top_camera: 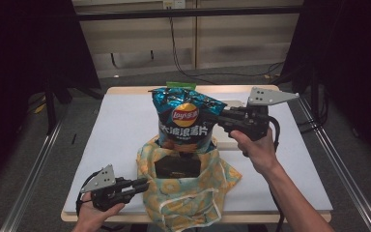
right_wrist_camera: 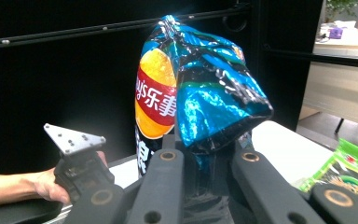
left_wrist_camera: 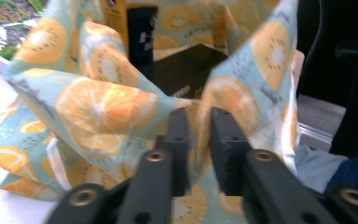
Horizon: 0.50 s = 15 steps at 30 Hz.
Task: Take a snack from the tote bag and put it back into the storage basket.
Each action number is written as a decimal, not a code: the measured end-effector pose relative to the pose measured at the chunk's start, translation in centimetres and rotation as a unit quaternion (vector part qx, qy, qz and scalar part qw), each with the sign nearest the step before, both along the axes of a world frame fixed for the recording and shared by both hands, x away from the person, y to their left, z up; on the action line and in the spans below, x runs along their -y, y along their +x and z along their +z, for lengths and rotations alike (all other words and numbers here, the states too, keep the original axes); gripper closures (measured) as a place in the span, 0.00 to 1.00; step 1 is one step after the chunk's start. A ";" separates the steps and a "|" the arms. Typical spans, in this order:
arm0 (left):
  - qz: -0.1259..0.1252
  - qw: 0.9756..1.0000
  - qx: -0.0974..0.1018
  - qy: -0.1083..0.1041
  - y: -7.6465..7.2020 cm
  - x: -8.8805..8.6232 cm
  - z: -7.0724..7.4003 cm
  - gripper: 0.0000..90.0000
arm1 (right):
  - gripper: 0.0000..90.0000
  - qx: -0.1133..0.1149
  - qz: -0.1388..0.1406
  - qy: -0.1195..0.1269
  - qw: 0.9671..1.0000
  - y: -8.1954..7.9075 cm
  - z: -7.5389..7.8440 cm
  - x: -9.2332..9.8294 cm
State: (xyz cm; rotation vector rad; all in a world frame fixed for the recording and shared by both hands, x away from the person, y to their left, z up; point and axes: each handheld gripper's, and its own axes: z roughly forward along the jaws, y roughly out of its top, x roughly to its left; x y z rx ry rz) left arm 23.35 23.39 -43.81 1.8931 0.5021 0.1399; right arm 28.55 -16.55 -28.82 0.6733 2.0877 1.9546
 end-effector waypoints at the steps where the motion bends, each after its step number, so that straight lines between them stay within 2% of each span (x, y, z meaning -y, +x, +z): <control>1: 0.005 1.000 0.003 -0.006 0.0 -0.1 0.1 0.81 | 0.95 -0.001 -0.001 0.003 1.000 0.1 -0.1 0.3; 2: 0.009 1.000 0.006 -0.013 0.1 -0.1 0.1 0.75 | 0.95 -0.005 -0.001 0.006 1.000 0.1 -0.2 0.6; 4: 0.017 1.000 0.008 -0.023 0.1 -0.2 0.2 0.70 | 0.95 -0.004 -0.002 0.009 1.000 0.2 -0.2 1.1; 5: 0.029 0.999 0.011 -0.028 0.1 -0.3 0.2 0.65 | 0.95 -0.004 -0.003 0.009 1.000 0.2 -0.1 1.3; 6: 0.046 0.999 0.015 -0.022 0.1 -0.4 0.3 0.55 | 0.95 -0.003 -0.005 0.010 1.000 0.2 0.0 1.6; 8: 0.059 0.998 0.015 -0.034 0.1 -0.6 0.4 0.51 | 0.95 -0.002 -0.007 0.015 1.000 0.3 0.2 2.0; 9: 0.057 0.998 0.015 -0.038 0.3 -0.8 0.4 0.46 | 0.95 -0.003 -0.009 0.015 1.000 0.2 0.3 2.1; 10: 0.077 0.996 0.015 -0.037 0.3 -0.9 0.5 0.39 | 0.95 0.000 -0.012 0.014 1.000 0.2 0.4 2.3; 12: 0.079 0.996 0.017 -0.042 0.5 -1.2 0.5 0.34 | 0.95 0.002 -0.016 0.015 1.000 0.2 0.7 2.7; 13: 0.095 0.995 0.018 -0.038 0.5 -1.2 0.5 0.30 | 0.95 0.002 -0.019 0.014 1.000 0.2 0.8 2.9; 15: 0.092 0.995 0.013 -0.042 0.8 -1.4 0.4 0.21 | 0.95 0.004 -0.023 0.016 1.000 0.2 1.1 3.2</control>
